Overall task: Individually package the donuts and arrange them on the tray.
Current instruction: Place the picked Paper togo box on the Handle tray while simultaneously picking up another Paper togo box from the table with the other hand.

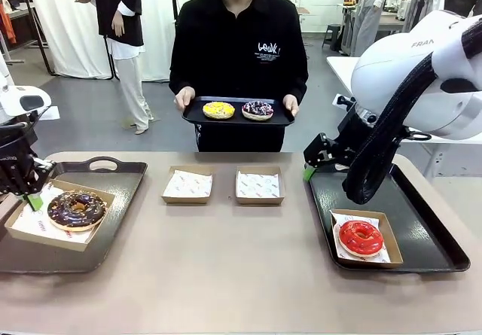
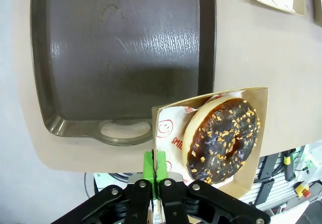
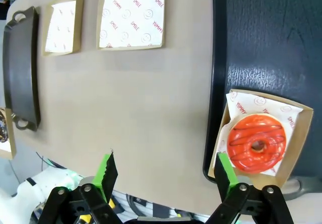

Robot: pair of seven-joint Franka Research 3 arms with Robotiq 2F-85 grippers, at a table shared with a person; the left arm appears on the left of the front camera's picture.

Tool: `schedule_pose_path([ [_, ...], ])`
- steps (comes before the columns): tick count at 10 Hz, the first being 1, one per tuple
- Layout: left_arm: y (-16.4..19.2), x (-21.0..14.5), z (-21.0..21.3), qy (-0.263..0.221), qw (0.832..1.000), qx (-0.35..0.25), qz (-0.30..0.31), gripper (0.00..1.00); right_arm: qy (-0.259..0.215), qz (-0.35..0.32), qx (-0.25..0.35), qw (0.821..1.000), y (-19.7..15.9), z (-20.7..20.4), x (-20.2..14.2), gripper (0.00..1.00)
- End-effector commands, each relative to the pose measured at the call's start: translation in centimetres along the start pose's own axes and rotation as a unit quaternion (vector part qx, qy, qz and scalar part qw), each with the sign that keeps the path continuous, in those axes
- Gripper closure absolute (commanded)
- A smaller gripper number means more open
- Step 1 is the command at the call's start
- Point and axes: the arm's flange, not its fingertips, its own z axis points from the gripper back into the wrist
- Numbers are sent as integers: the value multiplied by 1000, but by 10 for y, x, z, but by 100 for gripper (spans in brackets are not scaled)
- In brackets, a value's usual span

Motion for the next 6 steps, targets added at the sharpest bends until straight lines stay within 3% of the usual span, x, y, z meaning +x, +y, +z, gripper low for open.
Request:
schedule_pose_path([
  [1, 0, 0, 0, 0, 1000, 0, 0, 99, 5, 5, -18, 1000, 12, -9, -6, 0],
  [3, 8, 7, -11, -45, 998, 37, 33, 99, 9, 1, -57, 998, 54, -34, 22, 0],
  [6, 17, 19, -26, -44, 995, 73, 48, 99, 5, -37, -65, 997, 99, -56, 87, 0],
])
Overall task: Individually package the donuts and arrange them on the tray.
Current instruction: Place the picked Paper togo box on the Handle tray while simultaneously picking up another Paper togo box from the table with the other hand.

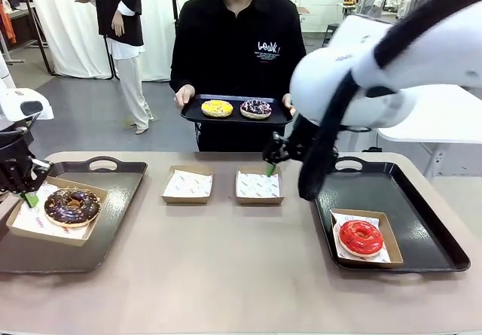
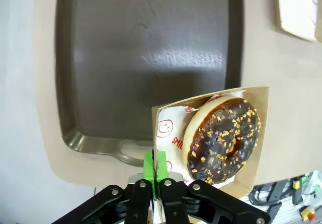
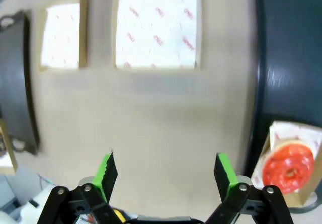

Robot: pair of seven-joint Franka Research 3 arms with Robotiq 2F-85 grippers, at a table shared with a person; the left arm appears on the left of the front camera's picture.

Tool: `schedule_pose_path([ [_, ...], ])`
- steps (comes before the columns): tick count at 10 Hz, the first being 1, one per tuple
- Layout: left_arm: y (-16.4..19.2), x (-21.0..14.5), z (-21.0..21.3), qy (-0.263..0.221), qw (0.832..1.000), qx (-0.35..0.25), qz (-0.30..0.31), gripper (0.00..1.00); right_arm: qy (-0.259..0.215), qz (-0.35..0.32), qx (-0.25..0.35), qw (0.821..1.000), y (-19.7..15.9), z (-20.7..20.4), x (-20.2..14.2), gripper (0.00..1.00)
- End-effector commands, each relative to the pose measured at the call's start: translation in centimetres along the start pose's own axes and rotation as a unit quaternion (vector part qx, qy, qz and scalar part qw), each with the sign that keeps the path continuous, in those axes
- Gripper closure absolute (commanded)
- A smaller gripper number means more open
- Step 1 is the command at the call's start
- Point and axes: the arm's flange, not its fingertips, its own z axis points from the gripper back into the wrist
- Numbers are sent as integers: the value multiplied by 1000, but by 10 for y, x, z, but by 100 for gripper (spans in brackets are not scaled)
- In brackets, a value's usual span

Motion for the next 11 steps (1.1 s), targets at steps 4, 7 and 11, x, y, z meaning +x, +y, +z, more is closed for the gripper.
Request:
schedule_pose_path([
  [4, 4, 15, -36, 9, 999, 50, 11, 99, 15, -55, -43, 997, 33, 3, 104, 0],
  [7, 2, 14, -34, 20, 999, 36, 4, 99, 20, -35, -105, 994, 28, -8, 101, 0],
  [11, 2, 14, -34, 20, 999, 36, 4, 99, 21, -40, -50, 998, 19, -2, 105, 0],
])
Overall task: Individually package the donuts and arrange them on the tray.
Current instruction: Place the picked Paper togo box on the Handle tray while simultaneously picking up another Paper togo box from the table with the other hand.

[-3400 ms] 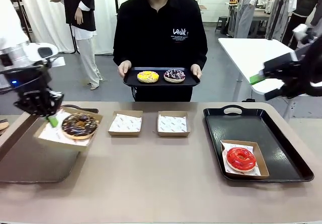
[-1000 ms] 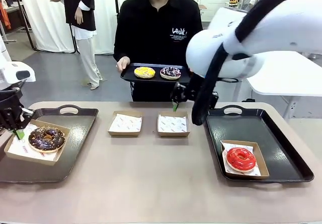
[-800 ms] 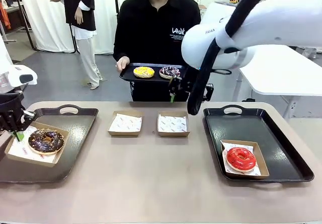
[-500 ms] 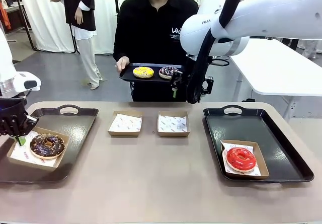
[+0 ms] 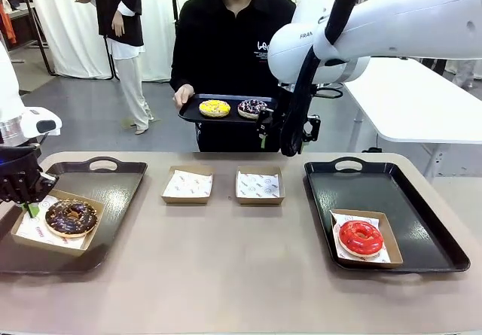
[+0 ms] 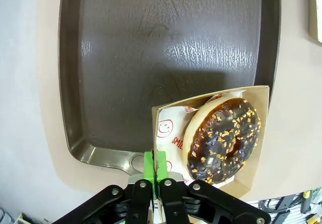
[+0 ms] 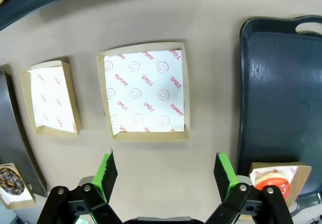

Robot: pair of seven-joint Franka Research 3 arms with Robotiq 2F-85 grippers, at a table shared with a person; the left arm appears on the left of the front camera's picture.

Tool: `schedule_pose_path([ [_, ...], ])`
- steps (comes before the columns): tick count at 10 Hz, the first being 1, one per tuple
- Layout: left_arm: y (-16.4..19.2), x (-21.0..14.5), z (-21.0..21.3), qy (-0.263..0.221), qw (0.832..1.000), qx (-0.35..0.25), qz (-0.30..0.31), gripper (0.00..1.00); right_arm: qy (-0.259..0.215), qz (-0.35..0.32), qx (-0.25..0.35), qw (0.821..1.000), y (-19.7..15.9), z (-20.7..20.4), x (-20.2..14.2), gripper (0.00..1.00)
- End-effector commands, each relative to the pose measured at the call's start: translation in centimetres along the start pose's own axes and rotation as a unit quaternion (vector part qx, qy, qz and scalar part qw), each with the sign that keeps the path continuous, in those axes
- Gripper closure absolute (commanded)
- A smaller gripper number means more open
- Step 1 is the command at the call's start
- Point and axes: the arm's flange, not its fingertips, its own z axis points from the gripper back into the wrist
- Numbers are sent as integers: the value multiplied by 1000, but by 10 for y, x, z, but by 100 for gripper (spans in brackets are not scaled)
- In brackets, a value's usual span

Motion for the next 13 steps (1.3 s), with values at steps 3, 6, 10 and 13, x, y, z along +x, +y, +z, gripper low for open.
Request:
schedule_pose_path([
  [3, -1, 10, -10, -11, 1000, -11, 17, 99, -30, 36, -30, 998, -1, -26, -3, 0],
  [6, -1, 14, -13, -21, 1000, 1, 21, 99, -84, 62, -20, 994, -6, -44, -6, 0],
  [10, -4, 25, -23, -29, 999, 20, 26, 99, -106, 44, 7, 993, -17, -66, -14, 0],
  [13, -17, 29, -32, -22, 999, 29, -12, 99, -109, 44, 1, 993, -18, -80, -20, 0],
])
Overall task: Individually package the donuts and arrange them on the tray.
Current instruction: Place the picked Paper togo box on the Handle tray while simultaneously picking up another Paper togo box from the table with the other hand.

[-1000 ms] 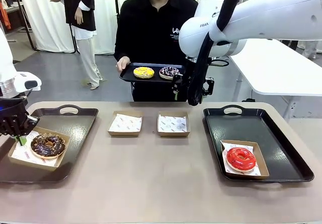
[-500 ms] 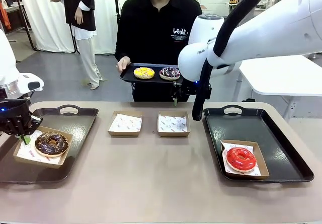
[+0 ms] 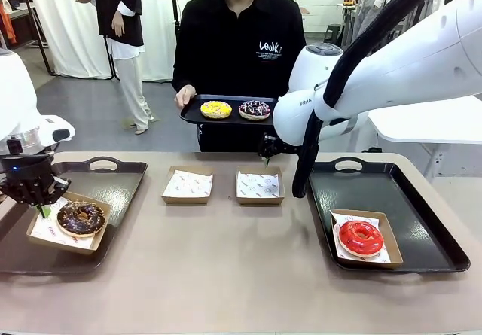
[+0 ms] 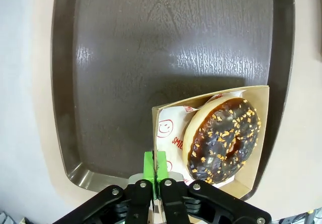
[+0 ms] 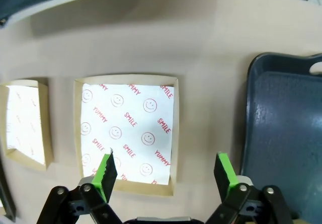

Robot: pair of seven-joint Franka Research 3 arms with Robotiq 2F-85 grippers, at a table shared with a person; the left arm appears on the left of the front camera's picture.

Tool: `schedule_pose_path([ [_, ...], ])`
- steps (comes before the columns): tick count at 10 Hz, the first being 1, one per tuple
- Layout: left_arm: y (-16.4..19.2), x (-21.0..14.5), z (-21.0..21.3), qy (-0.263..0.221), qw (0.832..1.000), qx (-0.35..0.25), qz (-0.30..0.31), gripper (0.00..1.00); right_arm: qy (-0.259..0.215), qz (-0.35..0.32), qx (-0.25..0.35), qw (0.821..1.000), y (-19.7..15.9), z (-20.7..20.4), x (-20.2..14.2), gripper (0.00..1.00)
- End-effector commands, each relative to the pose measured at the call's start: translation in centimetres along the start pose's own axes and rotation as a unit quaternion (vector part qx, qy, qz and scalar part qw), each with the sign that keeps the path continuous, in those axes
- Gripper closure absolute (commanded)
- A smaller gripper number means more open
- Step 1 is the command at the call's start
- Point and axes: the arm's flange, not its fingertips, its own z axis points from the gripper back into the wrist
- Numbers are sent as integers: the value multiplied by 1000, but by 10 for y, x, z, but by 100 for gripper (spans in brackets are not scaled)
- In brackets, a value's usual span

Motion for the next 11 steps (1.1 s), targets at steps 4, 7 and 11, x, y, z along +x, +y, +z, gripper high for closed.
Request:
schedule_pose_path([
  [4, -12, -2, 0, -1, 998, -15, -66, 99, -10, -11, -1, 1000, 1, -8, -14, 0],
  [7, -14, -7, -1, 0, 997, -21, -78, 99, -5, -18, 1, 1000, -4, -16, -20, 0],
  [11, -15, -10, -2, 3, 995, -30, -95, 99, 9, -30, -11, 999, -11, -36, -26, 0],
])
